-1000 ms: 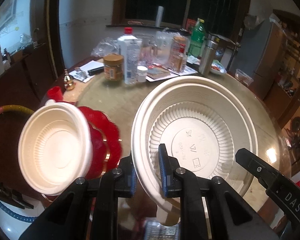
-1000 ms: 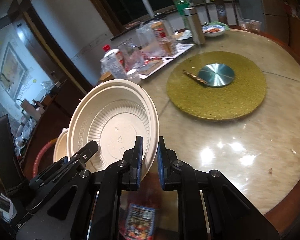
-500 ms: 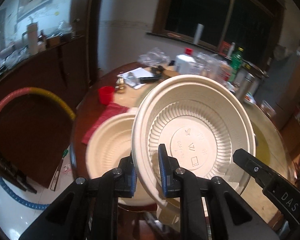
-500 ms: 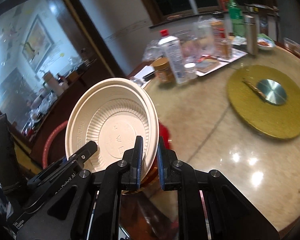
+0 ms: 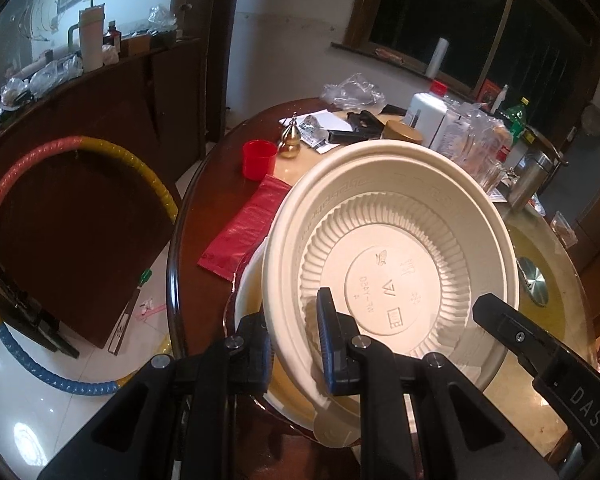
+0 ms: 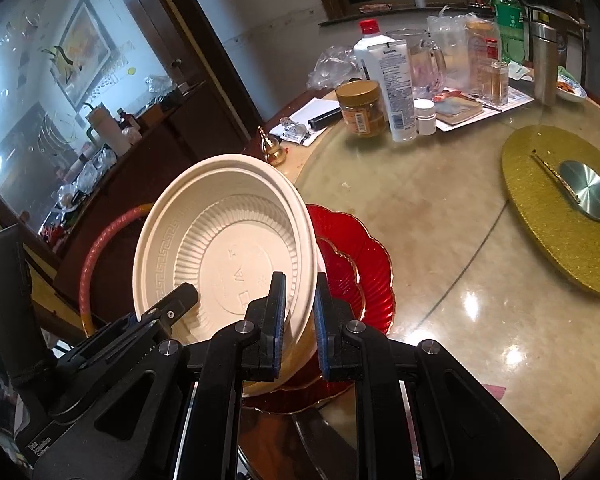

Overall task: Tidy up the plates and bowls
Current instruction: 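Lower the white ribbed bowl into the beige bowl on the stack, then open both grippers and withdraw them from the stacked bowls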

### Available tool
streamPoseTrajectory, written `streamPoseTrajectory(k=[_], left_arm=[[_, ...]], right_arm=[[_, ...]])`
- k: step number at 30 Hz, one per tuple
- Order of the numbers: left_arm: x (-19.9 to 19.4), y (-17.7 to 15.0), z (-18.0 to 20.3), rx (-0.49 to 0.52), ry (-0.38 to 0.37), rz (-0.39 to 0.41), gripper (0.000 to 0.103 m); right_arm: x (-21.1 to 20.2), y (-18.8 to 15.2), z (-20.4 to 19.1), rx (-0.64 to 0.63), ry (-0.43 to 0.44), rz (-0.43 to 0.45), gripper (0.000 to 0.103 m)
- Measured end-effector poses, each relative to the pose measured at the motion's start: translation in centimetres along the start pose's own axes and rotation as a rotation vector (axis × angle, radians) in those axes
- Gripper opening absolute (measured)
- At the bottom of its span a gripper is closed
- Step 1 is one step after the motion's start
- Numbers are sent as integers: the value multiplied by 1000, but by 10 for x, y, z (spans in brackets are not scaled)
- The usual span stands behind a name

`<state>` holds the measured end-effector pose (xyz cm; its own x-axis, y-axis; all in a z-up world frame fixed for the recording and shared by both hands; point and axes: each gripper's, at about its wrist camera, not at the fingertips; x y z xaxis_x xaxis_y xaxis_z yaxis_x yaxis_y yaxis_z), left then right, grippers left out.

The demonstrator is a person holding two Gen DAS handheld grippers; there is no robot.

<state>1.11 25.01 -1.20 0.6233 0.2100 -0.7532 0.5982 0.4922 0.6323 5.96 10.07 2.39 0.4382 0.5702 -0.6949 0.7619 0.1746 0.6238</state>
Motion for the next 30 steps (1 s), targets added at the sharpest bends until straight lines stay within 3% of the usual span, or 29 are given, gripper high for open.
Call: streamPoseTrajectory(k=[15, 17, 18, 20, 21, 23, 30], left_arm=[[5, 1, -3, 11, 34, -8, 20], [5, 0, -1, 21, 36, -12, 29], [5, 0, -1, 25, 33, -16, 34], [6, 0, 1, 30, 32, -19, 56], [5, -1, 2, 30, 34, -14, 60], [3, -1, 2, 31, 72, 1, 75], [-9, 0, -3, 34, 97, 32, 78]], right_arm=[[13, -1, -2, -5, -4, -33, 13], [12, -1, -1, 3, 1, -32, 15], [12, -1, 0, 4, 1, -30, 19], [10, -1, 1, 5, 0, -22, 59], [8, -2, 2, 10, 1, -12, 65], [4, -2, 3, 14, -4, 11, 68], [-10, -3, 8, 7, 3, 53, 68]])
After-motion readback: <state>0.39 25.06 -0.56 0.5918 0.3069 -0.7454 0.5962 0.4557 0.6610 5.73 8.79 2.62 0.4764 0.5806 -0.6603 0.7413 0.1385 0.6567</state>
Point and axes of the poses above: each gripper's, at about its wrist camera, not at the fingertips, and x roughly the way its jaws point, z to its right, y to its top
